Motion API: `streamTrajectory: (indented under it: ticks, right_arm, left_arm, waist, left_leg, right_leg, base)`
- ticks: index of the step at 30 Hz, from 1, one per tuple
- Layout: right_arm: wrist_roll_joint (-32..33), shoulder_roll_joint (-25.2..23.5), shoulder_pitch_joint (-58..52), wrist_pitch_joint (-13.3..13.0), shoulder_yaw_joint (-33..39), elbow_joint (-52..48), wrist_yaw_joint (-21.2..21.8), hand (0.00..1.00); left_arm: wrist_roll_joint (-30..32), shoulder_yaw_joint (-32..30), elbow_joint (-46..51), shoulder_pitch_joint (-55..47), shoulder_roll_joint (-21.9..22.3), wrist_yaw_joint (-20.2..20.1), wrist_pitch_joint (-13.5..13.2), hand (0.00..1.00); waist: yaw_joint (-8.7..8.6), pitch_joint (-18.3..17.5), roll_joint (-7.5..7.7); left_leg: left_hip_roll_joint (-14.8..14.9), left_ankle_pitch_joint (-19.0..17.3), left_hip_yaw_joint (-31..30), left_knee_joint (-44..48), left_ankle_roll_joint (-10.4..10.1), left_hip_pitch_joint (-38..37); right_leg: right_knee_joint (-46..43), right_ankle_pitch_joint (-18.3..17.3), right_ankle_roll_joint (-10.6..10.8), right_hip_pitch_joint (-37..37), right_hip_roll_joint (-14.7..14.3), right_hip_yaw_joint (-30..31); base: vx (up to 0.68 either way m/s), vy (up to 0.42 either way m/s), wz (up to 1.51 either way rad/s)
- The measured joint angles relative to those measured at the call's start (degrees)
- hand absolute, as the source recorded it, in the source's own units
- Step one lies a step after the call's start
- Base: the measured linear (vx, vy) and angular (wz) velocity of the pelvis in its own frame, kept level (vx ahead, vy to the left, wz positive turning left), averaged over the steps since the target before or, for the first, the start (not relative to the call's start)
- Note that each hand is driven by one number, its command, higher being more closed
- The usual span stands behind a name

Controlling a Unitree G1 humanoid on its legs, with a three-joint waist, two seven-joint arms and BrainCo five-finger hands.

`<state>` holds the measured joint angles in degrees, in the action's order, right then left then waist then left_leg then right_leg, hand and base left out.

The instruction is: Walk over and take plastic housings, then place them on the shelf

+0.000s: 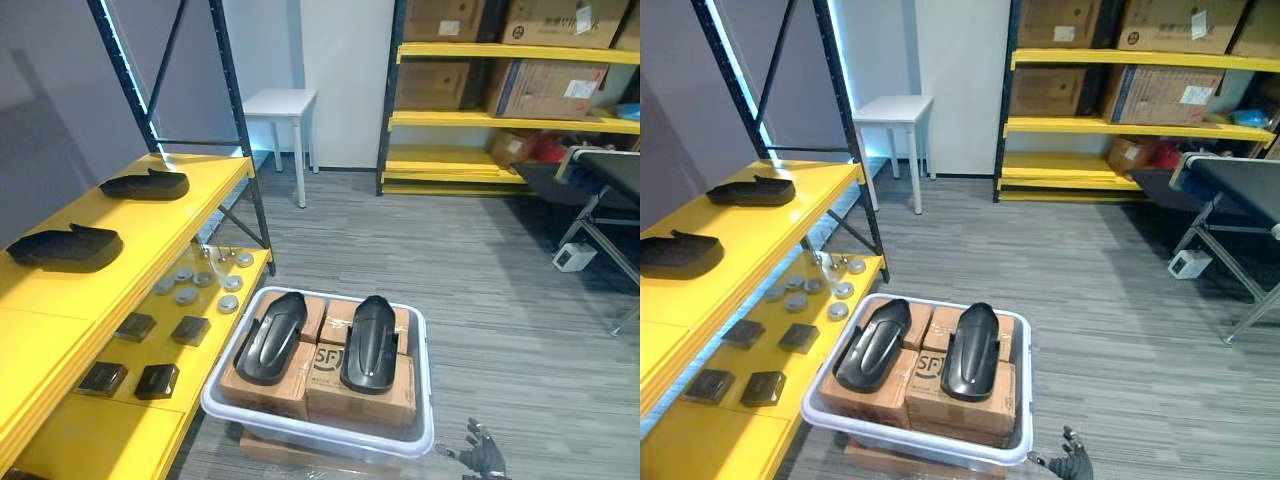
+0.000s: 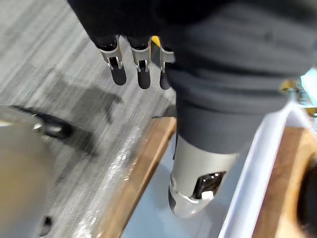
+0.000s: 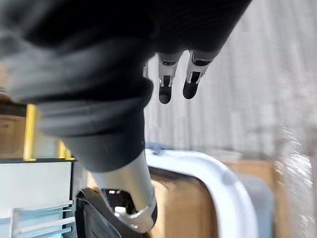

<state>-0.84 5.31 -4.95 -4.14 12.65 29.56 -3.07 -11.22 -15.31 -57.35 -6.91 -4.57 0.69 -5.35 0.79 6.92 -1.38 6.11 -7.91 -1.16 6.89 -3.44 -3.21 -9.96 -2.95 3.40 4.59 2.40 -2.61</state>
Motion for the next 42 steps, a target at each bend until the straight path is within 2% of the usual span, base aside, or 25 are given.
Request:
streamTrajectory:
  ticks: [3, 5, 10, 12, 14, 18, 20, 24, 27, 32, 34, 37, 38, 40, 42]
  right_arm:
    - [-1.5, 0.0, 0.1, -0.8, -0.4, -4.5, -0.7, 0.00]
    - [-2.0, -0.1, 2.3, -1.0, -1.0, -5.6, -2.4, 0.00]
    - [-4.0, -0.2, 14.0, -1.0, -3.8, -6.5, -6.7, 0.00]
    - [-4.1, 0.0, 18.0, -1.0, -3.7, -6.4, -8.8, 0.00]
    - [-4.1, 0.1, 22.0, -1.0, -3.7, -6.3, -11.1, 0.00]
    - [-4.1, 3.2, 29.6, -0.9, -3.6, -4.0, -14.4, 0.00]
    - [-4.2, 6.3, 34.7, -0.3, -3.6, -1.4, -16.2, 0.00]
    - [-6.0, 8.5, 39.7, 0.9, -3.6, 0.2, -19.5, 0.00]
    - [-6.8, 11.9, 45.1, 1.8, -3.5, 4.5, -21.7, 0.00]
    - [-6.8, 18.6, 57.4, 3.3, -3.7, 20.0, -22.5, 0.00]
    - [-6.7, 22.4, 62.3, 3.5, -3.9, 27.9, -21.5, 0.00]
    - [-6.7, 25.2, 65.1, 4.3, -7.0, 33.7, -18.7, 0.00]
    - [-6.7, 25.7, 65.7, 4.4, -8.4, 34.6, -18.2, 1.00]
    - [-6.7, 26.8, 66.1, 4.7, -11.8, 35.3, -14.7, 1.00]
    - [-6.8, 27.6, 66.2, 4.7, -13.3, 35.7, -14.5, 1.00]
  left_arm:
    - [0.2, 1.2, 0.0, 0.4, 1.9, -0.2, -0.2, 0.00]
    - [0.1, 1.2, 0.1, 1.2, 2.2, 0.0, -0.6, 0.00]
    - [-0.1, 3.3, 1.9, 4.8, 1.2, 1.5, -1.1, 0.00]
    - [-0.8, 3.5, 2.7, 5.8, 1.2, 1.7, -1.2, 0.00]
    - [-1.3, 4.0, 2.8, 6.7, 1.1, 2.3, -1.3, 0.00]
    - [-2.1, 7.3, 3.9, 7.8, 0.5, 2.7, -2.0, 0.00]
    - [-2.2, 9.7, 4.0, 9.0, 0.0, 2.7, -2.3, 0.00]
    - [-2.7, 12.4, 4.0, 9.5, -0.7, 2.8, -2.6, 0.00]
    - [-3.3, 13.7, 4.0, 9.7, -1.2, 2.9, -2.9, 0.00]
    - [-4.0, 17.7, 3.9, 10.9, -2.5, 3.6, -2.9, 0.00]
    - [-5.7, 19.4, 3.7, 11.7, -2.7, 3.8, -3.0, 0.00]
    - [-6.9, 20.1, 2.7, 11.9, -2.8, 4.0, -3.0, 0.00]
    - [-7.0, 20.2, 2.6, 11.9, -2.8, 4.0, -3.0, 0.00]
    - [-7.8, 20.4, 2.1, 12.2, -2.8, 3.9, -2.9, 0.00]
    - [-7.8, 20.9, 2.1, 12.4, -2.9, 3.9, -2.9, 0.00]
  waist:
    - [0.01, 1.4, 0.11]
    - [0.27, 3.6, 0.14]
    - [2.41, 10.5, -0.05]
    - [3.72, 11.9, -0.11]
    - [3.83, 13.6, -0.22]
    - [4.43, 16.0, -0.70]
    - [4.79, 17.6, -1.59]
    - [4.83, 18.4, -2.37]
    - [4.82, 18.7, -2.72]
    - [5.73, 19.4, -4.00]
    - [6.52, 19.9, -4.80]
    - [7.13, 20.3, -5.20]
    - [7.22, 20.3, -5.20]
    - [7.72, 20.4, -5.29]
    - [7.87, 20.4, -5.29]
  left_leg:
    - [-0.1, -0.1, -1.0, -0.8, -0.2, 1.2]
    - [-0.8, -0.1, -2.1, -0.3, -0.2, 2.9]
    - [-2.6, 0.0, -4.1, 4.9, 0.1, 11.4]
    - [-3.0, 0.0, -4.5, 6.5, 0.1, 14.2]
    - [-3.3, 0.0, -5.1, 7.7, 0.2, 15.9]
    - [-3.5, -0.4, -5.3, 9.9, 0.8, 19.0]
    - [-3.8, -0.4, -5.3, 10.5, 0.8, 20.3]
    - [-3.9, -0.4, -5.3, 10.8, 0.9, 21.4]
    - [-3.9, -0.4, -5.3, 11.5, 0.9, 23.1]
    - [-3.9, -0.4, -5.7, 13.0, 0.9, 26.1]
    - [-4.1, -0.4, -6.7, 14.0, 0.9, 28.3]
    - [-4.1, -0.4, -7.6, 14.8, 0.9, 29.8]
    - [-4.2, -0.4, -7.8, 15.0, 0.9, 30.2]
    - [-4.3, -0.4, -8.4, 15.1, 0.9, 31.2]
    - [-4.3, -0.4, -8.9, 15.2, 0.9, 31.7]
  right_leg:
    - [2.8, 0.6, -0.8, -0.5, 0.1, -1.3]
    - [3.6, 1.3, -0.5, 0.2, 0.6, -1.8]
    - [3.7, 3.5, -0.2, 5.4, 2.3, -3.2]
    - [3.7, 4.4, -0.2, 7.5, 2.4, -3.2]
    - [3.7, 4.9, -0.2, 8.3, 2.6, -3.6]
    - [3.5, 6.0, -0.3, 10.3, 2.7, -3.8]
    - [3.5, 6.8, -0.2, 11.5, 2.9, -3.3]
    - [3.8, 7.8, -0.2, 12.7, 2.8, -2.8]
    - [4.8, 8.9, -0.2, 13.6, 2.6, -2.7]
    - [6.6, 10.5, -0.1, 15.0, 2.5, -2.8]
    - [6.6, 10.9, -0.1, 16.3, 2.4, -3.4]
    - [6.7, 11.0, -0.1, 17.0, 2.4, -4.4]
    - [6.7, 11.0, -0.1, 17.3, 2.4, -4.5]
    - [6.7, 11.0, 0.0, 17.9, 2.4, -5.2]
    - [6.7, 11.0, 0.0, 17.9, 2.5, -5.8]
  base:
    - [0.06, -0.005, 0.16]
    - [-0.02, 0.070, 0.22]
    - [-0.13, 0.064, 0.18]
    - [-0.17, 0.048, 0.11]
    - [-0.14, 0.030, 0.12]
    - [-0.13, 0.033, 0.02]
    - [-0.11, 0.044, -0.05]
    - [-0.08, 0.030, -0.07]
    - [-0.04, 0.026, -0.02]
    - [-0.04, 0.038, 0.00]
    - [-0.02, 0.021, 0.10]
    - [0.01, 0.014, 0.15]
    - [0.02, 0.007, 0.10]
    - [0.02, 0.003, 0.14]
    - [0.02, 0.005, 0.17]
